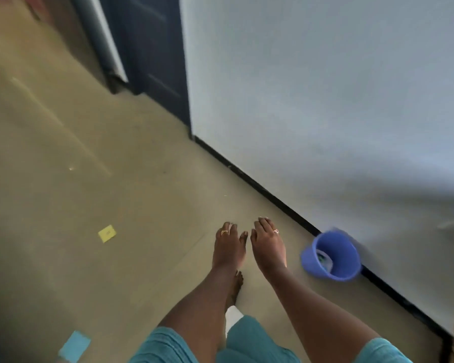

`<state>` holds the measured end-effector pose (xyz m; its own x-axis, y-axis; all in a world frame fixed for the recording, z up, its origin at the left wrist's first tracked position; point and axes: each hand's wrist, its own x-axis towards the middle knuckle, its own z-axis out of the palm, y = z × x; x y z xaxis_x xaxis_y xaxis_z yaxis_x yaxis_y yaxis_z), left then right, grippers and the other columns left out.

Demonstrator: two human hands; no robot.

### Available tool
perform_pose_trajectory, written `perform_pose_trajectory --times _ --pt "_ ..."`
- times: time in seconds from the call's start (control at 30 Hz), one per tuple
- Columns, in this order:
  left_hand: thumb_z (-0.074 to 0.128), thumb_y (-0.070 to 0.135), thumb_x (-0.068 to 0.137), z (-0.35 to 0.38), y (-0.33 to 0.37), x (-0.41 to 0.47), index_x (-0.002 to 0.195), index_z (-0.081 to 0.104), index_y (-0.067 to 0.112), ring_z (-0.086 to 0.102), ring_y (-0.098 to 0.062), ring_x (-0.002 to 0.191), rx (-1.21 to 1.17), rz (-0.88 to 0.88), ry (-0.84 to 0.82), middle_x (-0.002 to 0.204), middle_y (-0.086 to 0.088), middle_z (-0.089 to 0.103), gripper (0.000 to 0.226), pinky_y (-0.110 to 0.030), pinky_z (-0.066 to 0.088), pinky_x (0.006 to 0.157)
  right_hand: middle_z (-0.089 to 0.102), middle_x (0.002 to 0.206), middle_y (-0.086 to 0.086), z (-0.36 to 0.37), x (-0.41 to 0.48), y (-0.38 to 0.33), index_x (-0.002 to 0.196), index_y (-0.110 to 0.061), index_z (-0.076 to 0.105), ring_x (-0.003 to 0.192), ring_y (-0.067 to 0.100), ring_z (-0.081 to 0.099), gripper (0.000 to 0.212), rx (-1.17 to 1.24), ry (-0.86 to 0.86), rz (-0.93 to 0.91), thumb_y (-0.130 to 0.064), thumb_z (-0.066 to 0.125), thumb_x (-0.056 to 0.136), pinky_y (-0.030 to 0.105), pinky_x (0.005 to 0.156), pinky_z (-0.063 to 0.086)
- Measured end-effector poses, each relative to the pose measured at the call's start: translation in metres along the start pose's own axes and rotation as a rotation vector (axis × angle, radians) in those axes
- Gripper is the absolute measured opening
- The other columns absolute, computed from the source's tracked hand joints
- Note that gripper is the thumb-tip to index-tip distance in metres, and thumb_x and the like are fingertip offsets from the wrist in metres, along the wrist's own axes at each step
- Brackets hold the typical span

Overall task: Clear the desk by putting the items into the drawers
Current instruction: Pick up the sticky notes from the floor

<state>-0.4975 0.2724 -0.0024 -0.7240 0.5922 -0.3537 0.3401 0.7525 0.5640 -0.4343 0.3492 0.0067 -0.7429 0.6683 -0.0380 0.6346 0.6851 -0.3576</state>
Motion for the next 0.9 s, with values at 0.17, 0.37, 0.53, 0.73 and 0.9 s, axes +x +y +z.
perform_pose_trajectory --times 0.17,0.37,0.53,0.73,0.9 --pt "0.032 0.037 0.101 -0.055 -0.085 0.001 0.143 0.035 0.01 0.021 -0.025 0.143 -0.146 -0.232 0.099 0.155 -0.01 0.025 0.05 -0.034 0.022 0.116 0.055 0.135 0.014 0.044 0.02 -0.089 0.125 0.0 0.058 0.133 0.026 0.043 0.033 -0.033 -0.117 -0.203 -0.013 0.048 0.096 0.032 0.109 0.035" --pt "0.033 0.036 0.101 -0.108 -0.178 0.012 0.143 0.037 0.011 0.022 -0.025 0.142 -0.273 -0.505 0.244 0.155 -0.008 0.025 0.049 -0.034 0.023 0.116 0.05 0.14 0.007 0.105 0.049 -0.186 0.131 -0.006 0.053 0.136 0.019 0.038 0.036 -0.036 -0.276 -0.424 -0.017 0.044 0.098 0.029 0.108 0.035" --pt "0.033 0.033 0.101 -0.137 -0.245 0.024 0.143 0.037 0.01 0.024 -0.025 0.142 -0.378 -0.707 0.31 0.154 -0.009 0.026 0.047 -0.033 0.023 0.116 0.048 0.141 0.006 0.155 0.079 -0.259 0.133 -0.006 0.051 0.136 0.018 0.037 0.037 -0.064 -0.423 -0.544 -0.017 0.042 0.099 0.027 0.106 0.036" --pt "0.032 0.027 0.102 -0.143 -0.332 0.025 0.142 0.037 0.006 0.023 -0.023 0.143 -0.508 -0.973 0.39 0.153 -0.011 0.03 0.046 -0.03 0.019 0.115 0.047 0.141 0.005 0.236 0.102 -0.328 0.131 -0.008 0.051 0.133 0.02 0.039 0.036 -0.17 -0.64 -0.691 -0.018 0.043 0.098 0.028 0.104 0.035" --pt "0.037 0.027 0.101 -0.1 -0.41 0.002 0.139 0.042 0.004 0.029 -0.026 0.139 -0.581 -1.189 0.392 0.149 -0.015 0.034 0.045 -0.029 0.02 0.114 0.047 0.139 0.006 0.311 0.107 -0.342 0.129 -0.007 0.052 0.131 0.024 0.038 0.036 -0.297 -0.793 -0.753 -0.015 0.048 0.095 0.031 0.104 0.034"
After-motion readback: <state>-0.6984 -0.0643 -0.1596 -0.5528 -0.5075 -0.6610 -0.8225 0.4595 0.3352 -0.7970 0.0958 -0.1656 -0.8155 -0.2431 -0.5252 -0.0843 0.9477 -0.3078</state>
